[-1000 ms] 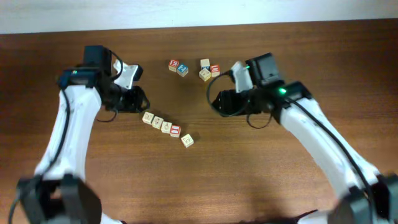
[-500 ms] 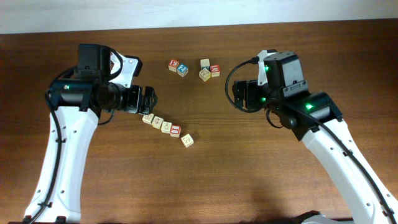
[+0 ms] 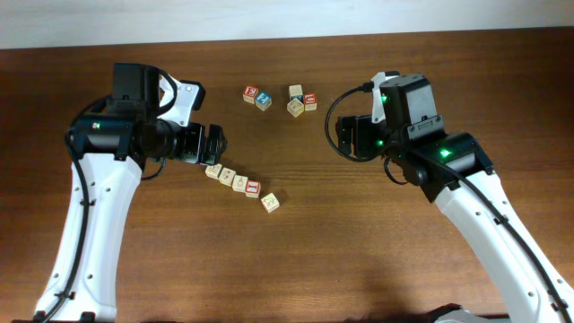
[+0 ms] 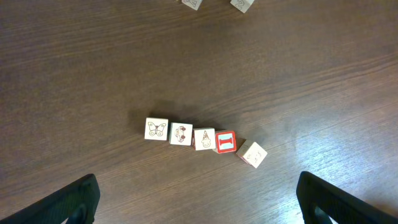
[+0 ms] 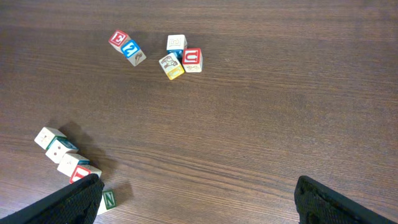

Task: Rotate 5 blocks
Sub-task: 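Move the right gripper down to the green 'N' block at the row's end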

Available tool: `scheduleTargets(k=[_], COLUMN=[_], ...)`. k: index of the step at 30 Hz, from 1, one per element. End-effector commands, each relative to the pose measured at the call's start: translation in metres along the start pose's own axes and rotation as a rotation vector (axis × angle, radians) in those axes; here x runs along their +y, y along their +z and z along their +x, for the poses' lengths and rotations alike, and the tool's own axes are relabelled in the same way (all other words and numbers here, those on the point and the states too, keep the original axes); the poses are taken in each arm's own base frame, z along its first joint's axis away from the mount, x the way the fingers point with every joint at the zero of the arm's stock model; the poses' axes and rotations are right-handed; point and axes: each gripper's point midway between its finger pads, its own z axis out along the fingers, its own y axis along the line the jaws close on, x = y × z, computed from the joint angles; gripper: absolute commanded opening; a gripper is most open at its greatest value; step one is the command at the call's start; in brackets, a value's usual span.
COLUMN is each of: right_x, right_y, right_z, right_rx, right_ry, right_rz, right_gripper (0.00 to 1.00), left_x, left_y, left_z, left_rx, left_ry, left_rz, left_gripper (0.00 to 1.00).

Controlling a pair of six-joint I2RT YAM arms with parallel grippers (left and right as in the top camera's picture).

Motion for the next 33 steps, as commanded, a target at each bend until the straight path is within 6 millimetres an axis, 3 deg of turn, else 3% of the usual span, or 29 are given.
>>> scheduleTargets(k=[1,27,30,33], right_x=[-0.002,-0.001,0.015,0.038], right_y=[-0.001,-0.001,-0.001,-0.001], right_z=[-0.004,-0.003,0.001,0.021], right_rx=[-0.009,-0.008,0.016,0.113], right_ry=[-0.003,0.002,0.008,0.012], right_rz=[0.015,0.008,-0.089,-0.223], right_gripper=[0.98,0.98,0.98,0.98], left_x=[0.002,0.001,0.002,0.002], left_y=[-0.002,-0.002,-0.003,-0.001], left_z=[-0.003,-0.003,-0.014,-0.011], left_rx=[-0.010,-0.011,-0.053,-0.041], left_ry=[0.011,0.012,0.023,0.021], left_rz=[-0.011,-0.008,-0.013,-0.014], left_gripper=[0.99,0.99,0.99,0.99])
